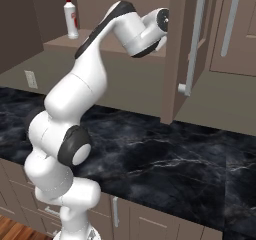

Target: There is a bowl on the dining counter. Grab a lemon wedge from the fridge and place it in the bowl. Then get the liquor bottle and glass cup from the cabinet and place them next to the bowl.

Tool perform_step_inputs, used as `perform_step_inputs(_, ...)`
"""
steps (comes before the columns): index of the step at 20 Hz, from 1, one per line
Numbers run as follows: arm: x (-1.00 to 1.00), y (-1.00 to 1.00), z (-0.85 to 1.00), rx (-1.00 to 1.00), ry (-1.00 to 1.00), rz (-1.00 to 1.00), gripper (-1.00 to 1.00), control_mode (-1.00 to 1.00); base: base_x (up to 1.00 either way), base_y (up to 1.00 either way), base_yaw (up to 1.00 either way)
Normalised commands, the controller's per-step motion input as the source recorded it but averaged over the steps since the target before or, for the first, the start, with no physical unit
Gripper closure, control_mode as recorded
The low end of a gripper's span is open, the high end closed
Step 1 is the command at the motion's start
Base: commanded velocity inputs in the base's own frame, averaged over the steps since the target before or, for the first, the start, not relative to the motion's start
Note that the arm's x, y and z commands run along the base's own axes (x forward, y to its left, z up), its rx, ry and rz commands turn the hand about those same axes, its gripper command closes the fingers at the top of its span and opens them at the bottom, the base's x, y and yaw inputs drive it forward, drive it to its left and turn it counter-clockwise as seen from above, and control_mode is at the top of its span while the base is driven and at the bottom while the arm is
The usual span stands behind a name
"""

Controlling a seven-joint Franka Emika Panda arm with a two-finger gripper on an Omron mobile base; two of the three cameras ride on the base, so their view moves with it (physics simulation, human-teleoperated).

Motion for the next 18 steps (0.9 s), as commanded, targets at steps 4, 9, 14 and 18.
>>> perform_step_inputs(4,-0.21,0.04,0.00,0.00,-0.05,0.00,1.00,-1.00,0.00,0.00,0.00)
perform_step_inputs(9,-0.66,0.28,0.04,0.00,-0.13,0.00,1.00,-1.00,0.00,0.00,0.00)
perform_step_inputs(14,-1.00,0.81,0.13,-0.10,-0.07,0.01,1.00,-1.00,0.00,0.00,0.00)
perform_step_inputs(18,-1.00,1.00,0.32,-0.20,0.00,0.08,1.00,-1.00,0.00,0.00,0.00)
